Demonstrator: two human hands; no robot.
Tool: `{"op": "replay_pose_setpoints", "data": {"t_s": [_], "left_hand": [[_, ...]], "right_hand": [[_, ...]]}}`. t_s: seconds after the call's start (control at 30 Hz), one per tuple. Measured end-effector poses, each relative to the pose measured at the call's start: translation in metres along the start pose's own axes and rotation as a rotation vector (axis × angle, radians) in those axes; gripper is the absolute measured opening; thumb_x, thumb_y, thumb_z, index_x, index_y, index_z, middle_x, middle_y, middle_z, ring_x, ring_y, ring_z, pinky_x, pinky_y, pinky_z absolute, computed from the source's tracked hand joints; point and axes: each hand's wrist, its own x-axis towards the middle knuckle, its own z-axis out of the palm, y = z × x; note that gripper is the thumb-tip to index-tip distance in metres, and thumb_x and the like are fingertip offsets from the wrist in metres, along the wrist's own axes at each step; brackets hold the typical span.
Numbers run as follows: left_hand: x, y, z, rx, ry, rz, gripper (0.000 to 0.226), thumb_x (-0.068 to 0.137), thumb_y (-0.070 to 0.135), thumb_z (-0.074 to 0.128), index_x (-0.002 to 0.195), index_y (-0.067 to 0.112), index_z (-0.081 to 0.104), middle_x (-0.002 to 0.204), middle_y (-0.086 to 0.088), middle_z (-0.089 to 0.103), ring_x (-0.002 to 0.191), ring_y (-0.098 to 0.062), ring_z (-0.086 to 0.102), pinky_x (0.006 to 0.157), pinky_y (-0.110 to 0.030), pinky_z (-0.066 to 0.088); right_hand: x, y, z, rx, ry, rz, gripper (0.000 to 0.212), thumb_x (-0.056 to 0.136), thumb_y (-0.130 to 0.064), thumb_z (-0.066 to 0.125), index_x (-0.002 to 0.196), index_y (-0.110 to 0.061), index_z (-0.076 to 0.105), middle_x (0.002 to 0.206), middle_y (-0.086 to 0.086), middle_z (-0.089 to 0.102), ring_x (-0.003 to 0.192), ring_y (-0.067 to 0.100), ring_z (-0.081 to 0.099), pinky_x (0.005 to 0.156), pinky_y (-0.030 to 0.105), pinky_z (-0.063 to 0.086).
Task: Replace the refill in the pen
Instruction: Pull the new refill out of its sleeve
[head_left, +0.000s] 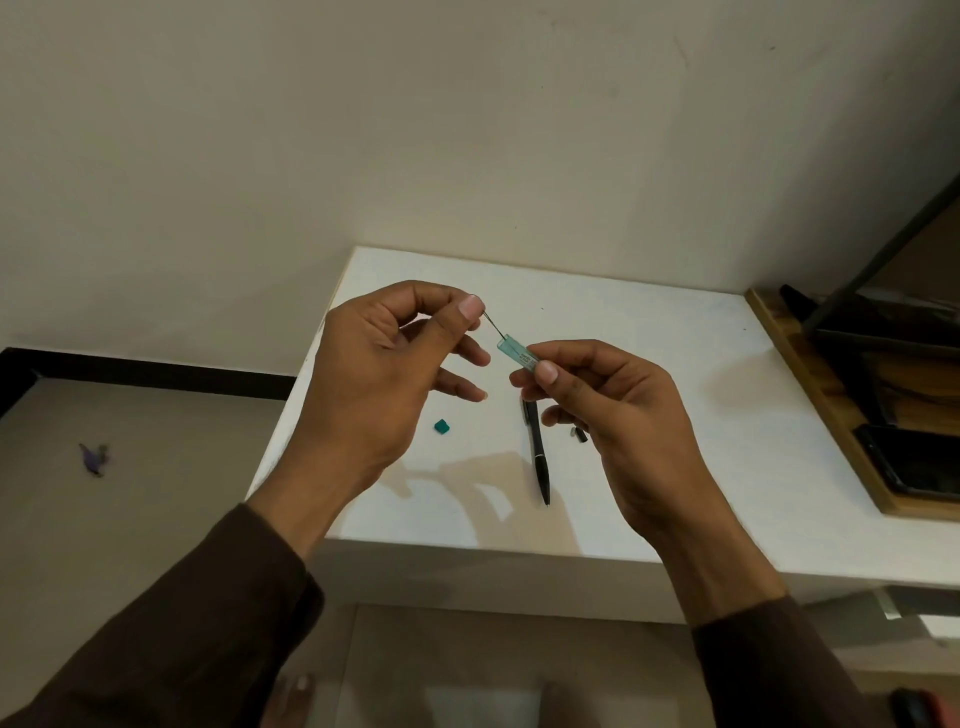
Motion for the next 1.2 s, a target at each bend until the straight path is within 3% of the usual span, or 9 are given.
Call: {"op": "replay_pose_setpoints", "data": {"t_s": [0.27, 0.57, 0.77, 0.93, 1.2], "left_hand": [[0.0006, 0.0028, 0.0001, 0.073, 0.074, 0.033, 0.012, 0.093, 0.021, 0.071, 0.095, 0.009, 0.074, 0.075, 0.011, 0.073, 0.069, -0.022, 0.074, 0.056, -0.040, 0.063], [0.0009, 0.0073, -0.0008, -0.031, 0.112, 0.014, 0.008, 0.092, 0.014, 0.073, 0.086, 0.009, 0.076, 0.084, 0.004, 0.073, 0.065, -0.023, 0.071, 0.053, -0.035, 0.058], [-0.0002, 0.0059, 0.0011, 0.030, 0.087, 0.032, 0.010, 0.092, 0.017, 0.072, 0.091, 0.008, 0.076, 0.079, 0.004, 0.075, 0.064, -0.025, 0.074, 0.051, -0.034, 0.059], [-0.0019, 0.0065, 0.0015, 0.001, 0.027, 0.042, 0.012, 0.097, 0.011, 0.065, 0.094, 0.001, 0.072, 0.090, -0.009, 0.081, 0.066, -0.030, 0.077, 0.053, -0.036, 0.061], [-0.0023, 0.0063, 0.0017, 0.051, 0.050, 0.128, 0.008, 0.095, 0.008, 0.068, 0.097, 0.001, 0.071, 0.085, -0.007, 0.081, 0.063, -0.026, 0.077, 0.052, -0.034, 0.060]], "right_hand": [[-0.0010, 0.0005, 0.0000, -0.012, 0.000, -0.002, 0.016, 0.097, -0.016, 0.065, 0.108, -0.017, 0.076, 0.096, 0.000, 0.082, 0.093, 0.020, 0.077, 0.077, 0.029, 0.060], [-0.0008, 0.0002, 0.0016, 0.001, -0.033, -0.001, 0.017, 0.096, -0.016, 0.065, 0.110, -0.014, 0.074, 0.098, 0.001, 0.083, 0.094, 0.021, 0.076, 0.081, 0.032, 0.061], [-0.0007, -0.0002, 0.0025, 0.003, -0.035, -0.007, 0.015, 0.097, -0.015, 0.064, 0.108, -0.016, 0.074, 0.098, 0.001, 0.083, 0.094, 0.021, 0.077, 0.082, 0.034, 0.060], [-0.0008, -0.0003, 0.0030, -0.003, -0.035, -0.015, 0.015, 0.097, -0.015, 0.064, 0.109, -0.014, 0.074, 0.096, 0.001, 0.082, 0.091, 0.020, 0.077, 0.081, 0.032, 0.061], [-0.0014, -0.0009, 0.0038, 0.007, -0.030, -0.013, 0.016, 0.097, -0.014, 0.064, 0.109, -0.012, 0.074, 0.097, 0.003, 0.082, 0.091, 0.021, 0.077, 0.081, 0.032, 0.060]]}}
